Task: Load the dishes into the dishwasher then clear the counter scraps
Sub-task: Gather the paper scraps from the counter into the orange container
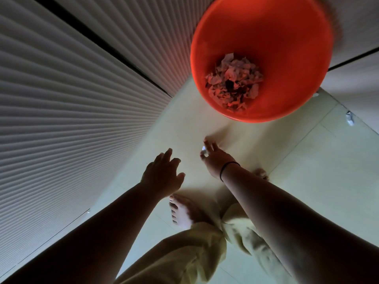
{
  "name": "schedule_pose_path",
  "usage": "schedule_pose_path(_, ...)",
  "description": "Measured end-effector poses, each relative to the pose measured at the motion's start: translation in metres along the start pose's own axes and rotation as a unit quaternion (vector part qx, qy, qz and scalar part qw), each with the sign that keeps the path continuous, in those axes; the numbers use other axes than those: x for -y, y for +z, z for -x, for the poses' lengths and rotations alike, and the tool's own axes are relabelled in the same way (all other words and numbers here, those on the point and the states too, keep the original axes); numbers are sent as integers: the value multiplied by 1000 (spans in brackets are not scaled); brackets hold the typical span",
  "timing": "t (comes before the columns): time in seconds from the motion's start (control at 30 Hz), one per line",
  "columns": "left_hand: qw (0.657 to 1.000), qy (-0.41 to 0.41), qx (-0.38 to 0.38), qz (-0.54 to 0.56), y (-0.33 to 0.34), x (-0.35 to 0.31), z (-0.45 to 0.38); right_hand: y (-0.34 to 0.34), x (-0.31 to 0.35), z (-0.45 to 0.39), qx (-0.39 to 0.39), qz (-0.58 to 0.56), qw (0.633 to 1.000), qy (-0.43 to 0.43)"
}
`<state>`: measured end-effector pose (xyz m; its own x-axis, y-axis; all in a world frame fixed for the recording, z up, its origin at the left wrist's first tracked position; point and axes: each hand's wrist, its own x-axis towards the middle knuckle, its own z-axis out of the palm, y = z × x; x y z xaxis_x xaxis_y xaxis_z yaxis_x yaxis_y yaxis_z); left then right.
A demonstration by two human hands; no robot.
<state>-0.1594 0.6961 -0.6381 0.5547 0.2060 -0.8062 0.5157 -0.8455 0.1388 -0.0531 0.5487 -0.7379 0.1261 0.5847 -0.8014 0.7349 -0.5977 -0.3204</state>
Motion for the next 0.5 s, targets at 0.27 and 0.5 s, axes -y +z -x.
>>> schedule_pose_path(0.27,999,-29,37,9,-15,-15,10,-30,-18,33,-6,-4,1000,1)
schedule_pose_path(0.5,993,2,118,10,-65,-70,95,-116,22,208,-247,-136,959,-18)
